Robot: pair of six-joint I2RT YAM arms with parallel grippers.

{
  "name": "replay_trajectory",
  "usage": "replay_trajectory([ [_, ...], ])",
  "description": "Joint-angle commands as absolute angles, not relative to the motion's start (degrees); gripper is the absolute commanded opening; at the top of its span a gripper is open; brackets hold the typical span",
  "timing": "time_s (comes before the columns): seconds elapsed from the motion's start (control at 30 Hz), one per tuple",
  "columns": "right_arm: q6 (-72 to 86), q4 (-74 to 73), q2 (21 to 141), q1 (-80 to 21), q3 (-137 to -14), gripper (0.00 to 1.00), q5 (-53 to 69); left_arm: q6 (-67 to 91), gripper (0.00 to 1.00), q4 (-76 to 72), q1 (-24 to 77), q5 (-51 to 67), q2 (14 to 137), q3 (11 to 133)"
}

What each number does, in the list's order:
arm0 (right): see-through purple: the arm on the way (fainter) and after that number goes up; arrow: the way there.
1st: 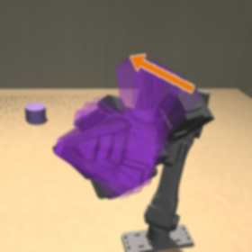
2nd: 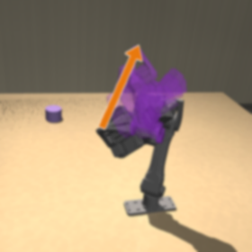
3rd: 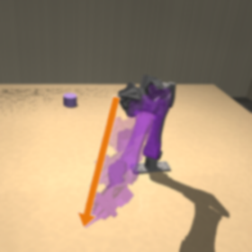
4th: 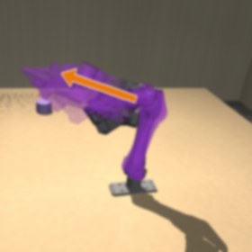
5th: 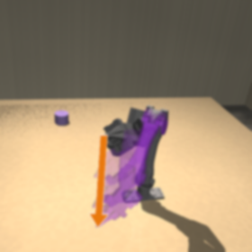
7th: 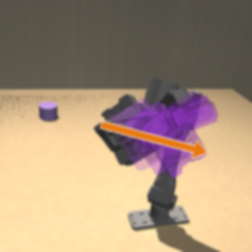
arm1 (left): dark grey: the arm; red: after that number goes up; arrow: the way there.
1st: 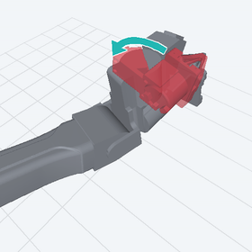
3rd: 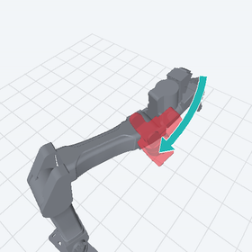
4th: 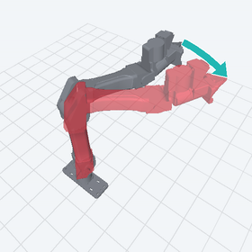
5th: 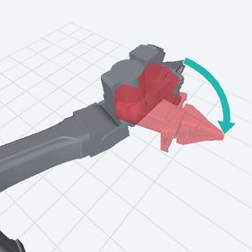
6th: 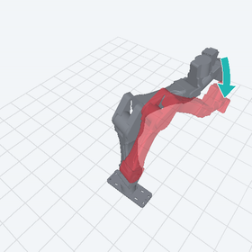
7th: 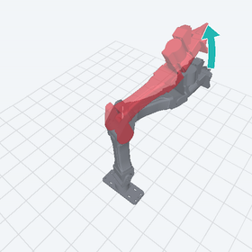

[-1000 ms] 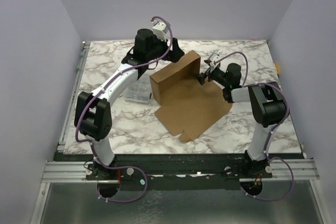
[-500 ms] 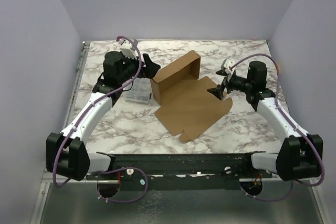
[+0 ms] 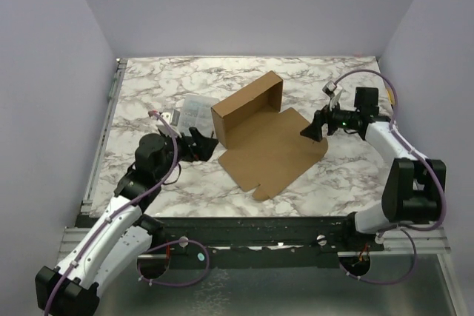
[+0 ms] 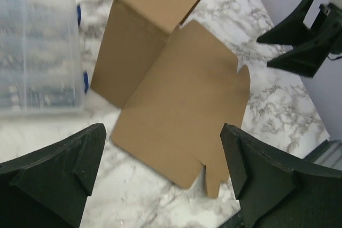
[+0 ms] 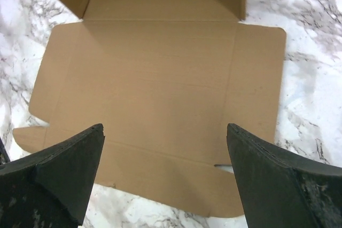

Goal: Fold the paper box
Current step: Fold the paper box at the center of the board.

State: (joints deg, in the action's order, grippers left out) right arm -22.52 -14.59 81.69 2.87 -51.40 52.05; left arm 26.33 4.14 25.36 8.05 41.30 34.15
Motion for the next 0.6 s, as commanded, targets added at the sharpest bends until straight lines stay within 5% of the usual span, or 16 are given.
replay_trajectory([
  [0.0,-21.1,-21.3,89.4,4.9,-58.5,1.00,53.2,41.5,0.98,7.1,25.5,8.5,35.5,25.5],
  [0.3,-23.0,-27.6,109.3,9.5,-73.0,0.98,51.8,52.4,0.98,4.9,25.6,6.0,30.8,13.6],
  [0.57,-18.6,-24.8,113.6,9.6,-71.9,0.94,50.2,60.9,0.96,-4.0,26.6,6.4,31.8,5.5],
])
